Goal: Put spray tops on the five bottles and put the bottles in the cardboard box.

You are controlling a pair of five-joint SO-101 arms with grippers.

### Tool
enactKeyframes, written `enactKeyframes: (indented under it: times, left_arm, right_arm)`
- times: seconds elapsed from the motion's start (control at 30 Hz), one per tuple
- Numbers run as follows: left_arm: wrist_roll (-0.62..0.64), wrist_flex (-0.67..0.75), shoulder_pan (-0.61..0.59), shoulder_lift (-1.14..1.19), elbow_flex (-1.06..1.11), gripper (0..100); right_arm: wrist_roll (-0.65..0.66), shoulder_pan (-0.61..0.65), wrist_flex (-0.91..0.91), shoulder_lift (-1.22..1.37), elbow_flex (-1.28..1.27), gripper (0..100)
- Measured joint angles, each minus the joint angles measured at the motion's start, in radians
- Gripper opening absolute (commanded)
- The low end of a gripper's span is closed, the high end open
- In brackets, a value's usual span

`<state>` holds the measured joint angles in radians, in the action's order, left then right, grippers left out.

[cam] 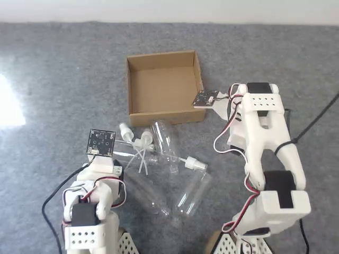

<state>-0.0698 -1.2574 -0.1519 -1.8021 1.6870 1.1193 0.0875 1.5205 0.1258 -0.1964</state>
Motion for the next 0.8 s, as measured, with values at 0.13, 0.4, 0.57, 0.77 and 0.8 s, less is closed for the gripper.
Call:
enactKeyframes:
  times: [0.13, 0.4, 0.57, 0.77, 0.8]
  left_arm:
    - [0.0, 0.0, 0.0, 0.0, 0.0, 7]
    - [0.0, 0.0, 0.0, 0.0, 0.0, 7]
    - [0.0, 0.0, 0.0, 0.0, 0.0, 7]
    - [0.0, 0.0, 0.0, 0.0, 0.0, 7]
    - [0.0, 0.0, 0.0, 0.0, 0.0, 7]
  right_arm:
    - [0.0, 0.002, -0.032, 0.029, 0.0, 31.2]
    - [0.0, -0.009, -0.064, 0.074, 0.0, 31.1]
    - [-0.021, -0.034, -0.097, 0.112, 0.0, 31.1]
    - [-0.052, -0.054, -0.101, 0.123, 0.0, 31.1]
    - [-0.068, -0.055, -0.106, 0.123, 0.0, 31.3]
